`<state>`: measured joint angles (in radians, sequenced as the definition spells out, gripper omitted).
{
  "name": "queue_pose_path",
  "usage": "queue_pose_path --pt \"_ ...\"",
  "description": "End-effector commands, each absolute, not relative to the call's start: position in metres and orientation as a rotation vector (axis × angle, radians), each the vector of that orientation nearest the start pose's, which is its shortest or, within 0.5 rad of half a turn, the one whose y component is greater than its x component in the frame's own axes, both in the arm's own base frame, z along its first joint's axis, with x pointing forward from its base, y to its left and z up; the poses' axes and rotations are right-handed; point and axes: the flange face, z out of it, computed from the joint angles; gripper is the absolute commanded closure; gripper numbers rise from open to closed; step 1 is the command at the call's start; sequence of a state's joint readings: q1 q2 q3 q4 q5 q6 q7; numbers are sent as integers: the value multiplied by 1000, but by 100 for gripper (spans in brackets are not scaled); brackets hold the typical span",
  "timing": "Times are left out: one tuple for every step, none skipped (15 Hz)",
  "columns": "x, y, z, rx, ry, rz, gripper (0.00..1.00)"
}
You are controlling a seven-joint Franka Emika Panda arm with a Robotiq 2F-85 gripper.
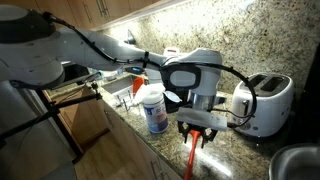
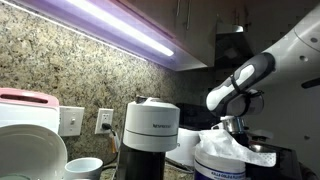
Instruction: Pick up the paper towel and wipe the door handle of the cabinet. Pick up the orange spoon and move it to the right.
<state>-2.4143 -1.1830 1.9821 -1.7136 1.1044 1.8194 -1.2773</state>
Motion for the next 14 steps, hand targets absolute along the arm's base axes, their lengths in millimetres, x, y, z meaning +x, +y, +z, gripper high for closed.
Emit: queue_pose_path --pt "612 -128 192 -2866 -766 114 5" --pt "609 -126 192 -2827 -760 131 0" --pt "606 -123 189 -2829 -794 141 0" --pt "603 -118 187 -2817 -813 153 0" --pt "600 -115 185 -2811 -835 171 0" --pt "599 -112 181 -2814 -846 189 0" --pt "597 -108 177 -2807 -869 214 0" --pt "596 -103 173 -2808 -876 238 0" --pt "595 -99 169 -2809 -884 261 0" --pt "595 -95 164 -2814 -896 284 0" --pt "595 -92 161 -2811 -916 300 0" --pt "596 -89 159 -2809 -941 310 0" --pt "597 -87 157 -2809 -960 309 0" --pt "599 -85 154 -2806 -974 313 0"
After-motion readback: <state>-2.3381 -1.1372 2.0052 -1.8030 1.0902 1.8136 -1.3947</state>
